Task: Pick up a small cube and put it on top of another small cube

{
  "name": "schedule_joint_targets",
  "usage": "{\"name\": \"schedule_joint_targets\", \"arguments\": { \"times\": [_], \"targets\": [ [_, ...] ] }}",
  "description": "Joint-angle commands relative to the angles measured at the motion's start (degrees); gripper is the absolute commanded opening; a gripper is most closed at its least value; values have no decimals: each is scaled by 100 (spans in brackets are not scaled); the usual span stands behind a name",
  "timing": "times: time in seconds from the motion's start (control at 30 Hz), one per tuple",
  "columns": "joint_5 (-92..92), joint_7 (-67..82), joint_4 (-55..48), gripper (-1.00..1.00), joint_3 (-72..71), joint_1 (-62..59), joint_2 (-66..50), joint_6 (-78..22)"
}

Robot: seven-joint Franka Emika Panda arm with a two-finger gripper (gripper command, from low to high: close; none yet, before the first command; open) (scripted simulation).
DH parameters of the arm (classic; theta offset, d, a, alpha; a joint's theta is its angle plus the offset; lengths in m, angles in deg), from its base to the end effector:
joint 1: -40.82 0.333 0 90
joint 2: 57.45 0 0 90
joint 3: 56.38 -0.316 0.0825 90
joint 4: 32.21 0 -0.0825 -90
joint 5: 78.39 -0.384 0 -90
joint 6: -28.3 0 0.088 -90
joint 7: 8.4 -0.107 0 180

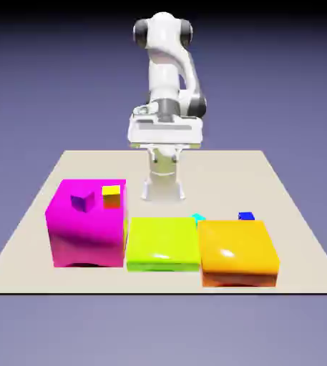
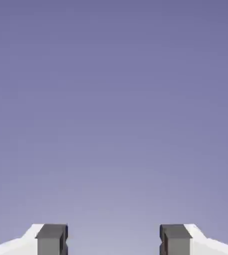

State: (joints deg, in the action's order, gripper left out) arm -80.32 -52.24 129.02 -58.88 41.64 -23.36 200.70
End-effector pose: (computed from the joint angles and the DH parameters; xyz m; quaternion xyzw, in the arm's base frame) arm 0.3846 0.0201 0.4619 -0.8612 0.3321 -0.3542 0.1500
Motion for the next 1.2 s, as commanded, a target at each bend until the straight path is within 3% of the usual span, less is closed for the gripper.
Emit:
{"name": "schedule_joint_targets", "arguments": {
  "times": [0.0, 1.17],
  "targets": [
    [-160, -115, 19, 0, -208, 11, 119, -133],
    [-5749, -4131, 684, 0, -7476, 400, 4293, -4778]
  ]
}}
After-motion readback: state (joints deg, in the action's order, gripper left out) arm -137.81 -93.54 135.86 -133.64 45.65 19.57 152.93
